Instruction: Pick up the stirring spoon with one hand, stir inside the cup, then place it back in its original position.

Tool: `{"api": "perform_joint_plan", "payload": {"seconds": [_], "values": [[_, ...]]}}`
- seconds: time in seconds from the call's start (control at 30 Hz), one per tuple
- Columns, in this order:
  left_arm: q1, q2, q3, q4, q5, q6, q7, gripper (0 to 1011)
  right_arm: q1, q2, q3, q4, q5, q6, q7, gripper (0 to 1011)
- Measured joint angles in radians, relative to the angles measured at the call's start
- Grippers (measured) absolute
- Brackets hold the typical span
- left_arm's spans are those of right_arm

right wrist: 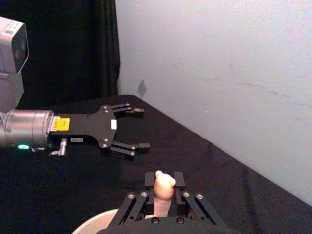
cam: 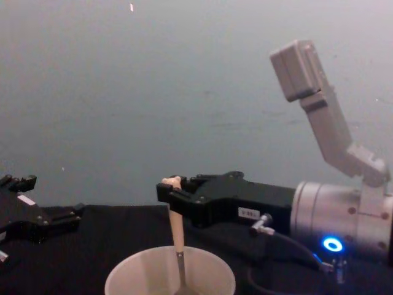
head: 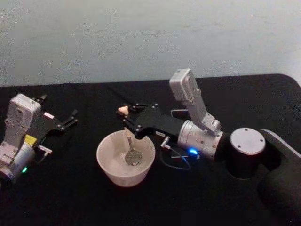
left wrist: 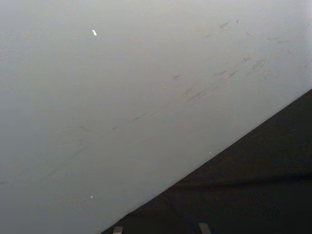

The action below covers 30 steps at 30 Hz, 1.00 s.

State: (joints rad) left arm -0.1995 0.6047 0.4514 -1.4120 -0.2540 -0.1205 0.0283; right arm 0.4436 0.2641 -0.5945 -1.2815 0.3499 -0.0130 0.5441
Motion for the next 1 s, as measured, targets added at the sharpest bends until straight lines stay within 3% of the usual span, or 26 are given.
{"api": "perform_joint_plan", "payload": {"seconds": [0.27,0.57,0.8,1.0], "values": [[0.0,0.0,0.0,0.0,0.0,0.0,0.0,1001,-0.036,0.042,0.023,-0.056,0.012,0.008,0.009,216],[0.0,0.0,0.0,0.0,0.0,0.0,0.0,1001,-0.099,0.097,0.046,-0.178,0.066,0.029,0.033,216],[0.0,0.0,0.0,0.0,0.0,0.0,0.0,1001,-0.124,0.125,0.043,-0.236,0.098,0.041,0.048,216],[0.0,0.0,0.0,0.0,0.0,0.0,0.0,1001,-0.125,0.128,0.019,-0.248,0.109,0.048,0.055,216]]}}
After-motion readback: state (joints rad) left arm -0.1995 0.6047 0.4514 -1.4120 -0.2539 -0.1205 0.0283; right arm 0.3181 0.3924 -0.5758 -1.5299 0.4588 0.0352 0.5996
